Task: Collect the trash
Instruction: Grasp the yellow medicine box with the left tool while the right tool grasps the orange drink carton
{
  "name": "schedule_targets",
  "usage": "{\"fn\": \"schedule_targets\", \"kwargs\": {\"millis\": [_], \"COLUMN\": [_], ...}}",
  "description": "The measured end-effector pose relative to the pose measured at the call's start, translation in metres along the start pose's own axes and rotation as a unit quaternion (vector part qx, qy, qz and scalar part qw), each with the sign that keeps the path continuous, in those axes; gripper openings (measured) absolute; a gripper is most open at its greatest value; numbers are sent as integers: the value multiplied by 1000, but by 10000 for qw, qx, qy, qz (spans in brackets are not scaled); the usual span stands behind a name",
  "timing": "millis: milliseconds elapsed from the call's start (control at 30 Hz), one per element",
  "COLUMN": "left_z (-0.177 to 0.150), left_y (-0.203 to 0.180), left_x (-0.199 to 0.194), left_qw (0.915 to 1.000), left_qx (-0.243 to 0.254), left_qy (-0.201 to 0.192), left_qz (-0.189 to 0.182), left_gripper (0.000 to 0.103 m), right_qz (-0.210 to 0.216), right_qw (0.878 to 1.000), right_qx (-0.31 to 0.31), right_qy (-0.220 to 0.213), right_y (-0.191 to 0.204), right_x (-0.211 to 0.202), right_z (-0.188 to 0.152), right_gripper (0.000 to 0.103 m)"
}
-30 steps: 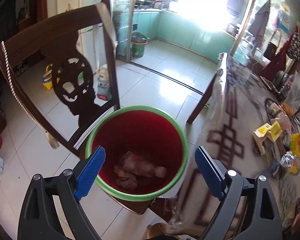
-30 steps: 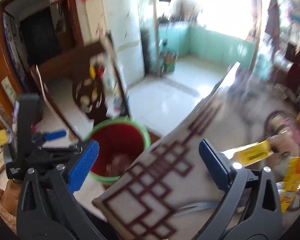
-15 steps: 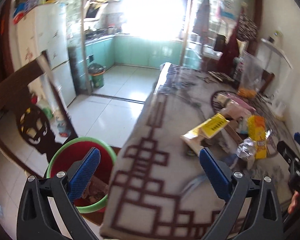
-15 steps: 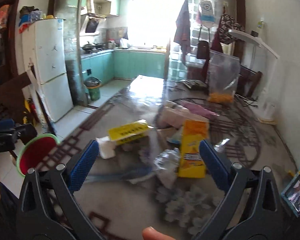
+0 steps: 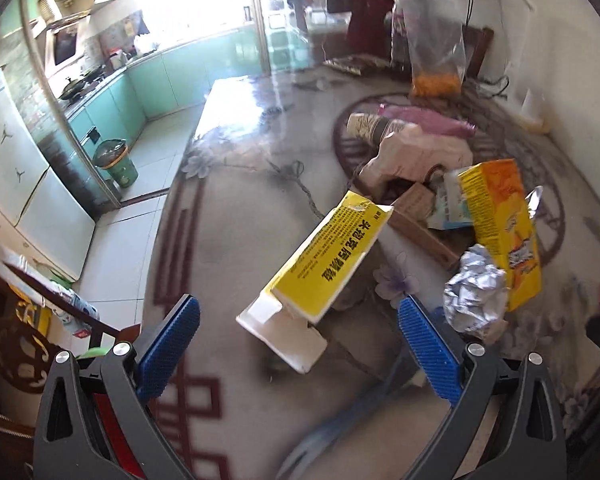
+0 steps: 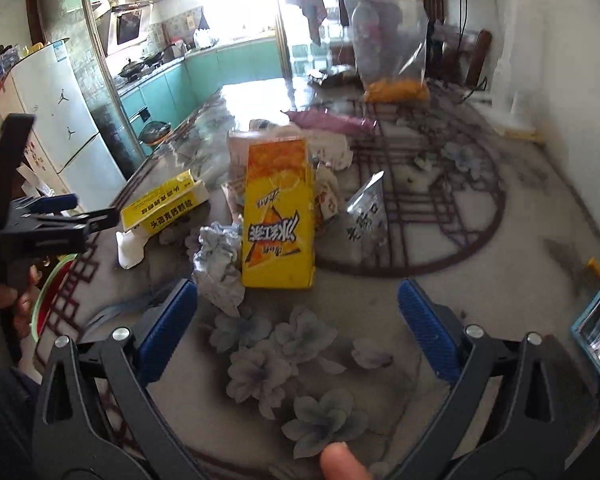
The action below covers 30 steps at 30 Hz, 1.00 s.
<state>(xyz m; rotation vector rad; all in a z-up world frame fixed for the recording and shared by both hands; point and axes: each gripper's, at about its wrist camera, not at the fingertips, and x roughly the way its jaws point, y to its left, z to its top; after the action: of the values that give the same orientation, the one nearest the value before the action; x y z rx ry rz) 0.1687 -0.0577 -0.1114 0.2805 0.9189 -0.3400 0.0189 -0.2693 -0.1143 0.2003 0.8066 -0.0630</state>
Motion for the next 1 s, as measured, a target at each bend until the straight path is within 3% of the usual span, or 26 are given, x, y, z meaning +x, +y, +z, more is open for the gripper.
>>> {"fn": "schedule_targets", "kwargs": {"millis": [133,300,467,533,633,800,867,1000], "left_z": [11,23,22,18,15,16,15,16], "left_y": [-5,-11,-20,-23,-24,-19,-19,-15], "left_x": [27,60,86,93,93,92,92,89], "left_qw": [9998,9992,9980,9971,9970,9967,9967,9967], "left_qx": [146,140,137,195,181,5,-6,-40], "left_qy": [157,362,609,738,731,755,730,667], "left_qz": [30,-20,-63,-71,-163,-315,-361,-468], "left_gripper": [95,95,95,94,90,84,80,52], "right_qz": [35,-242,-534,-598,-333,-245,-154,-195], "right_qw": [9994,9995,9968,9956,9971,9956,9948,9947], "right_qx": [237,217,-584,-714,-396,-161,-66,-39], "right_qy": [236,-26,-69,128,563,890,1002,1010], "right_y": [-11,-15,6,10,4,-5,-7,-5], "right_x": [10,10,18,24,34,39,42,44], "right_z": [0,1,-5,-9,-8,-11,-12,-14], "right_gripper": [99,99,99,98,98,98,98,99]}}
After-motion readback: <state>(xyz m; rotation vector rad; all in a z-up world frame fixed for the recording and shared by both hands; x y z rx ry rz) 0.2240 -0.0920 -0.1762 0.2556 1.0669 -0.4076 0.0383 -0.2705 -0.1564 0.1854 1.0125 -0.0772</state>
